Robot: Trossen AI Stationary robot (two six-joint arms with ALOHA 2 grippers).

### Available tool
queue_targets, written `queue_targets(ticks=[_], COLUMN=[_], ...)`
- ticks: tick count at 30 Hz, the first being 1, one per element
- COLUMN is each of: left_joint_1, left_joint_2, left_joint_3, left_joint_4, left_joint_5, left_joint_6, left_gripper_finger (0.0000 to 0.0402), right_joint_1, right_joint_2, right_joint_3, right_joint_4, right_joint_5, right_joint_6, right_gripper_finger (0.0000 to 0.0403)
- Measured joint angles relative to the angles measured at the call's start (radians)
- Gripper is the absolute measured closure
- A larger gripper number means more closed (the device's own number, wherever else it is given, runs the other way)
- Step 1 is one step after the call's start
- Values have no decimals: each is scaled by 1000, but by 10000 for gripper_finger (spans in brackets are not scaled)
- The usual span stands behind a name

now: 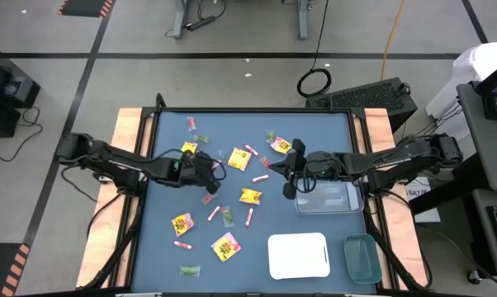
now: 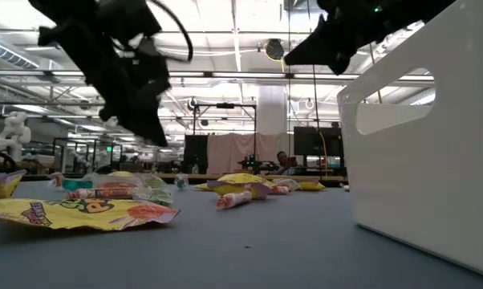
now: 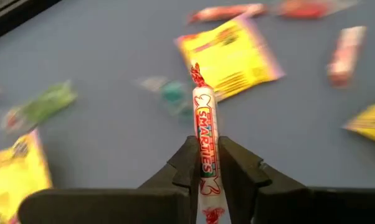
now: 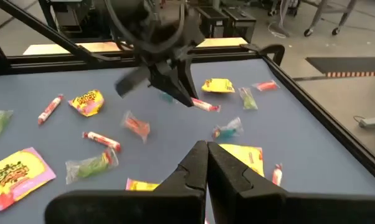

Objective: Sort candy
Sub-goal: Put the transparent candy roll into the transparent bin

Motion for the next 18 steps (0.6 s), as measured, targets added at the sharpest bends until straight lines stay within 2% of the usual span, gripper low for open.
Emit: queue_targets(ticks=[4, 7, 12, 18], left_joint_1=[-16, -26, -36, -38], left_joint_2=[-84, -132, -158, -149], left_joint_3=[22, 25, 25, 24], left_joint_4=[14, 62, 175, 294], left_joint_5=[58, 119, 229, 318], left_joint_6=[120, 214, 347, 459], left_gripper_finger=[347, 346, 346, 345], right_joint_1=[0, 0, 0, 8], right_joint_2=[79, 137, 217, 284], right_joint_3=[0, 0, 1, 75], right_joint_4=[88, 149, 243, 235], right_joint_5=[-1, -32, -78, -77], right_joint_6=[-16, -16, -20, -71], right_gripper_finger=[397, 375, 311, 223])
